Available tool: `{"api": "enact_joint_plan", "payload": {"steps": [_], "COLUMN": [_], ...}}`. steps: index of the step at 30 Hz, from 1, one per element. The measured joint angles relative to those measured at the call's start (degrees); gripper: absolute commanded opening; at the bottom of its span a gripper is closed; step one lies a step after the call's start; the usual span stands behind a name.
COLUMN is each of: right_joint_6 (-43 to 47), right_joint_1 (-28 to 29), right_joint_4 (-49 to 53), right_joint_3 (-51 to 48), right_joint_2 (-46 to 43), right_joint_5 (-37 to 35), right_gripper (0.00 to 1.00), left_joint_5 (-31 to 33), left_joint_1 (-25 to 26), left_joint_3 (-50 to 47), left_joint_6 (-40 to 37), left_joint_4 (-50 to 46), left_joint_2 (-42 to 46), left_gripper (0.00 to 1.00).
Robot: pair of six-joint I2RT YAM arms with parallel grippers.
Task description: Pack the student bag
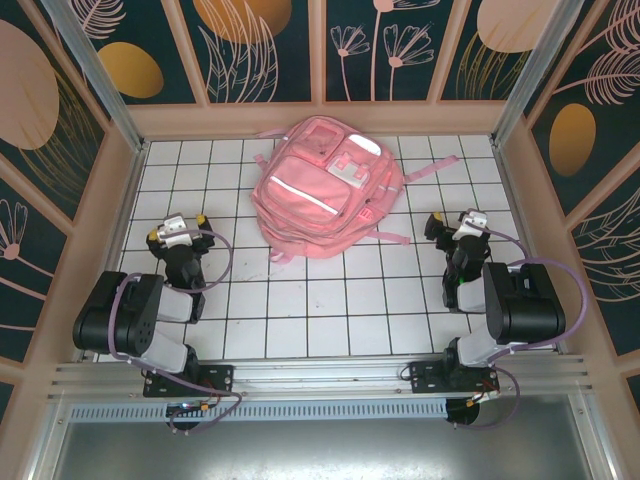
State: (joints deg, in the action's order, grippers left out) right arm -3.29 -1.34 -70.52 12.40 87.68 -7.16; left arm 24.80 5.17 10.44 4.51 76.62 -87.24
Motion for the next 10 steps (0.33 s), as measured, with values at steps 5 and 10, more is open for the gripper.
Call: {"api": "enact_joint_plan", "payload": {"steps": [5,10], "right_joint_6": [0.00,0.00], "right_joint_1": [0.00,0.22], "right_joint_4": [-0.02,-0.02], "right_joint_3": [0.00,0.00], "right_joint_2": [0.00,0.00], "right_joint_5": [0.00,0.00], "right_gripper": [0.99,0.99], "left_joint_5": [-1.07,-1.75], "left_joint_1": [0.00,0.00], "left_joint_3": [0.11,0.11], "left_joint_6": [0.00,0.00], "left_joint_4": [0.13,0.13], "left_joint_2": [-0.15,-0.15], "left_gripper": [0.99,0.99]}}
